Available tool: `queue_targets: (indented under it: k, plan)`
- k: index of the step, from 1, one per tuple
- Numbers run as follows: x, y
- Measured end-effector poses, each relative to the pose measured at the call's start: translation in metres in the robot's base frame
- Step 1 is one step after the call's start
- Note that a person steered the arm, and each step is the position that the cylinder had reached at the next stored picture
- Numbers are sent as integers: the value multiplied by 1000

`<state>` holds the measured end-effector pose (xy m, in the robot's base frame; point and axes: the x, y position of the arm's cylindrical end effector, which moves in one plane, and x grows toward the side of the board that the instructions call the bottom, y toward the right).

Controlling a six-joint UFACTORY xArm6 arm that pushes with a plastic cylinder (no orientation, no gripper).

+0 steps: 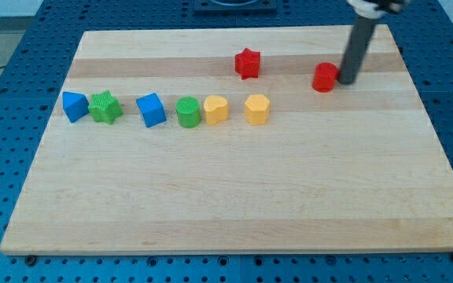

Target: Move red circle to the diagonal bottom right of the red star

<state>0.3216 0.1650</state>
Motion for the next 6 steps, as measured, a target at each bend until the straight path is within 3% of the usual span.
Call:
queue_targets:
  k: [1,3,4,6]
  plan:
    - [-17,-49]
    - [41,-6]
    - [62,-21]
    - [12,-106]
